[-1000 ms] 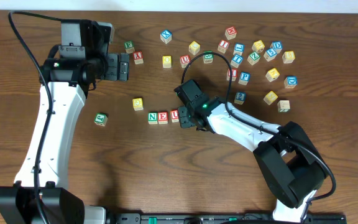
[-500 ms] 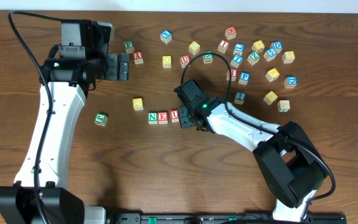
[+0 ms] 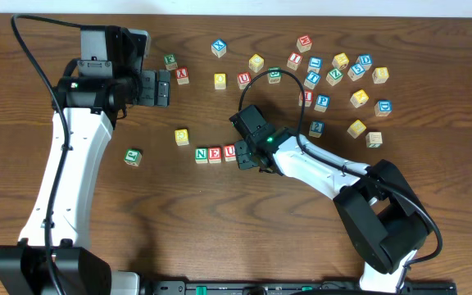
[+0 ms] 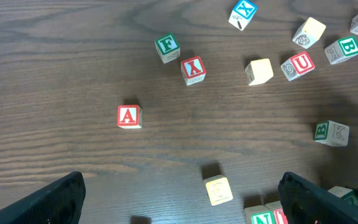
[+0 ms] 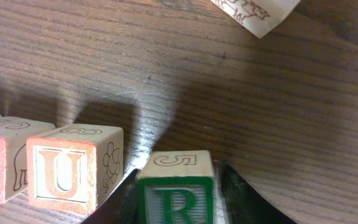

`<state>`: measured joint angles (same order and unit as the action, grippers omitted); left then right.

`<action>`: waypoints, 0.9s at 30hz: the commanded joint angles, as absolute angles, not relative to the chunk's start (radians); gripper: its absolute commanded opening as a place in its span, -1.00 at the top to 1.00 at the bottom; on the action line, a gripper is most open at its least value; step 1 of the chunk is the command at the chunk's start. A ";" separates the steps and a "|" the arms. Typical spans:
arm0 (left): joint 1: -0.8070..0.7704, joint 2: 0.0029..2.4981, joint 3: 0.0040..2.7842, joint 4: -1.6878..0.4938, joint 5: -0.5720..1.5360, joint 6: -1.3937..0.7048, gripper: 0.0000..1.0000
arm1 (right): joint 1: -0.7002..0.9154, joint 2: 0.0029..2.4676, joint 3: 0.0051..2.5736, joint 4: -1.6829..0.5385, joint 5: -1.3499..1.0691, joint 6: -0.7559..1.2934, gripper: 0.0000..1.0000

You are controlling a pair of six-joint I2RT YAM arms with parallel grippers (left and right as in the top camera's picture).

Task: Spell out NEURIPS
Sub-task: 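Lower the green R block beside the red U and align it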

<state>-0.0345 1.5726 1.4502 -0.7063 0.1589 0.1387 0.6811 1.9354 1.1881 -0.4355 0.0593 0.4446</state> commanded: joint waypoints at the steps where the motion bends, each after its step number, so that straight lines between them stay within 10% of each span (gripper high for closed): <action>1: -0.031 1.568 1.476 -0.707 0.165 0.149 -0.95 | 0.688 1.949 1.195 -0.438 0.061 0.448 0.36; 27: -0.031 1.568 1.476 -0.707 0.165 0.149 -0.95 | 0.688 1.949 1.232 -0.472 0.069 0.436 0.32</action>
